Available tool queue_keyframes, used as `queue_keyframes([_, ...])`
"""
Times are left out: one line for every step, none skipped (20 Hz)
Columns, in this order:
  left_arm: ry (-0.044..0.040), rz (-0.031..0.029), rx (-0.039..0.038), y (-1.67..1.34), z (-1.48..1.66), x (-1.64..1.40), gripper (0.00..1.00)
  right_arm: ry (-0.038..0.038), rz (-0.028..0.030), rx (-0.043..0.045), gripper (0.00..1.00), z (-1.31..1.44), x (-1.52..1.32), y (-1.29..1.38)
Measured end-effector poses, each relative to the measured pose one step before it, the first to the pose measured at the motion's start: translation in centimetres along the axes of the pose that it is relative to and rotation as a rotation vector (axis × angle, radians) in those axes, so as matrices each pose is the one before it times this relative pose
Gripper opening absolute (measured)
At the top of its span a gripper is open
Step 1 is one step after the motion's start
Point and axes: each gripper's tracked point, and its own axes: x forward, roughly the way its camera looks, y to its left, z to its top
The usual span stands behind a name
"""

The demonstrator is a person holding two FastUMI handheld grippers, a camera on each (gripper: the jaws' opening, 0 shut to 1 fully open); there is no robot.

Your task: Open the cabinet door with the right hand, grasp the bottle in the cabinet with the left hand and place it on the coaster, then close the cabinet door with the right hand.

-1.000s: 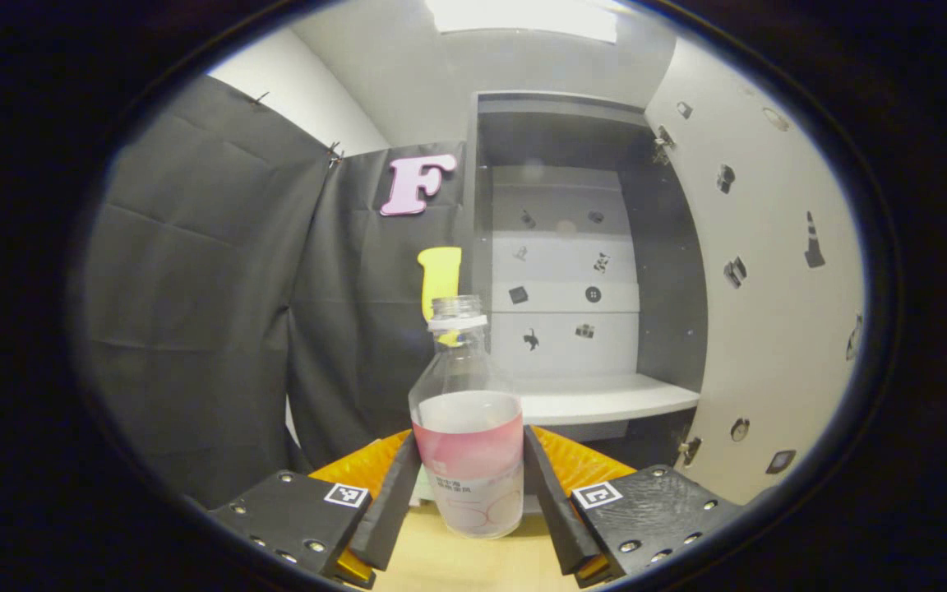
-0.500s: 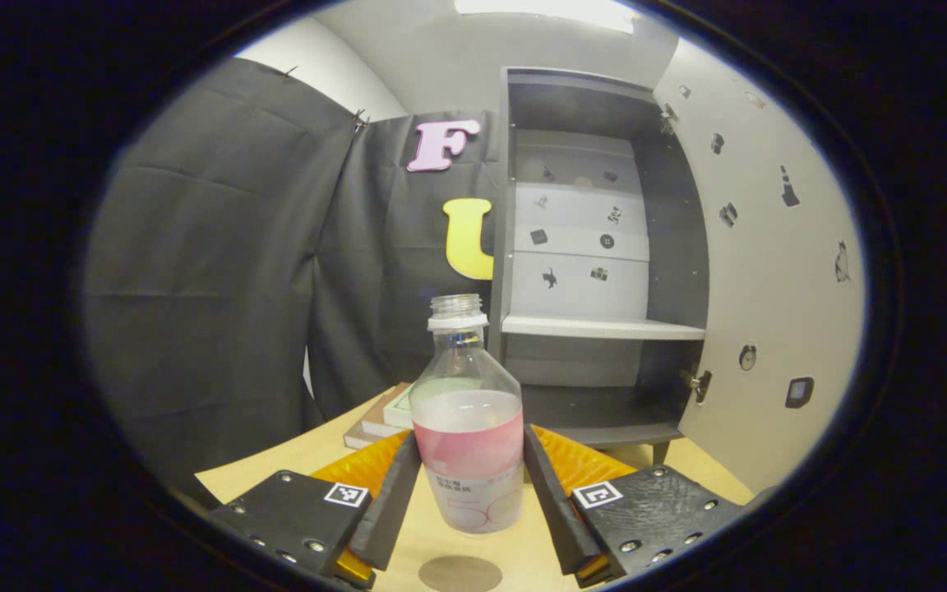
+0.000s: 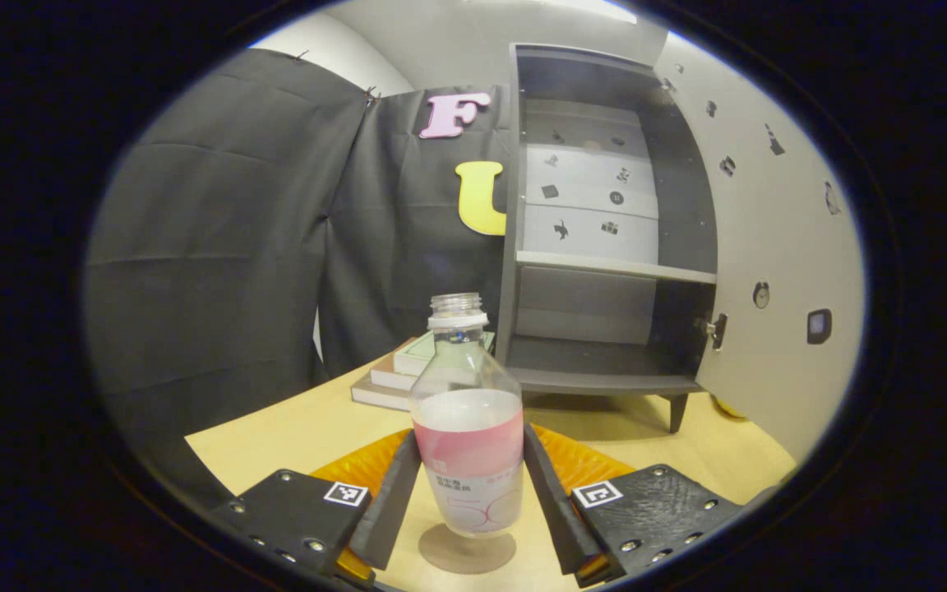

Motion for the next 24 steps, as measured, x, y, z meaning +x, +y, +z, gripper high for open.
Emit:
queue_keyframes([0.00344,-0.00051,0.00351,-0.081,-0.671,0.187,0.73,0.00535,-0.00124,0.00461,0.98,-0.190,-0.010,-0.030])
queue_keyframes([0.00719,-0.00074,0.00261,-0.125,-0.774,0.081,0.73,0.00594,-0.00504,0.00140,0.98,-0.257,0.010,-0.211])
queue_keyframes([0.00911,-0.00173,0.00264,-0.096,-0.748,0.171,0.73,0.00526,-0.00670,-0.00064,0.98,-0.201,-0.067,-0.249])
queue_keyframes([0.01158,0.00259,0.00583,-0.017,-0.888,0.141,0.73,0.00333,-0.00638,0.00030,0.98,-0.216,-0.014,-0.232])
queue_keyframes([0.00928,0.00478,0.00648,0.059,-0.755,0.193,0.73,0.00446,-0.00357,0.00283,0.93,-0.077,-0.030,-0.140])
queue_keyframes([0.00676,0.00489,0.00558,0.090,-0.759,0.036,0.73,0.00293,-0.00131,0.00406,0.98,-0.182,0.030,-0.109])
queue_keyframes([0.00740,0.00304,0.00300,-0.015,-0.721,0.083,0.75,0.00154,-0.00126,0.00346,0.93,-0.074,-0.075,-0.086])
queue_keyframes([0.01011,0.00307,-0.00071,0.051,-0.878,0.026,0.75,0.00513,-0.00227,0.00003,0.98,-0.184,0.074,-0.059])
queue_keyframes([0.01544,0.00353,-0.00072,0.017,-0.730,0.102,0.74,0.00682,-0.00534,-0.00250,0.98,-0.187,0.056,-0.124])
queue_keyframes([0.00812,0.00631,0.00255,0.009,-0.689,-0.076,0.73,0.00635,-0.00279,-0.00180,0.98,-0.236,0.013,-0.155])
queue_keyframes([0.01191,0.00749,0.00699,0.079,-0.469,0.027,0.73,0.00536,0.00040,0.00026,0.98,-0.071,0.039,0.013])
queue_keyframes([-0.01968,-0.00013,0.00303,-0.077,0.083,-0.343,0.73,0.00361,0.00376,0.00082,0.98,-0.124,0.072,0.153])
queue_keyframes([-0.00051,-0.00005,0.00958,-0.081,0.036,-0.045,0.73,-0.00005,0.00406,-0.00084,0.98,0.000,0.038,0.171])
queue_keyframes([0.00675,-0.00102,0.01098,-0.184,-0.304,-0.143,0.75,0.00039,0.00436,-0.00280,0.98,-0.029,0.088,0.178])
queue_keyframes([-0.00027,-0.00389,0.01095,-0.199,0.128,-0.227,0.76,0.00131,0.00524,-0.00094,0.98,-0.026,0.039,0.223])
queue_keyframes([0.00515,-0.00131,0.00924,-0.115,-0.161,-0.389,0.76,-0.00020,0.00806,0.00160,0.98,-0.058,0.085,0.268])
queue_keyframes([0.00382,0.00213,0.00726,-0.040,-0.026,-0.175,0.73,-0.00175,0.00752,0.00101,0.93,0.027,0.046,0.249])
queue_keyframes([0.00559,0.00873,0.00807,0.188,-0.027,-0.116,0.73,-0.00075,0.00381,-0.00017,0.98,-0.129,0.054,0.093])
queue_keyframes([0.00571,0.00700,0.00549,0.145,0.010,-0.178,0.76,0.00113,0.00156,0.00037,0.98,-0.052,0.037,0.034])
queue_keyframes([-0.00063,0.00385,0.00281,0.001,0.071,-0.110,0.76,-0.00167,0.00039,0.00301,0.98,-0.076,0.062,-0.011])
queue_keyframes([-0.00050,0.00144,0.00122,0.093,0.273,-0.142,0.75,-0.00297,0.00339,0.00531,0.98,0.074,-0.005,0.048])
queue_keyframes([-0.00383,0.00474,0.00401,0.180,0.119,-0.349,0.75,-0.00135,0.00501,0.00489,0.93,-0.012,0.098,0.135])
queue_keyframes([-0.00647,0.00717,0.00700,0.193,0.431,-0.199,0.76,0.00055,0.00256,0.00314,0.98,-0.028,0.091,-0.003])
queue_keyframes([-0.00568,0.00458,0.00552,0.123,0.406,-0.008,0.78,0.00179,0.00313,0.00159,0.98,-0.092,0.143,0.020])
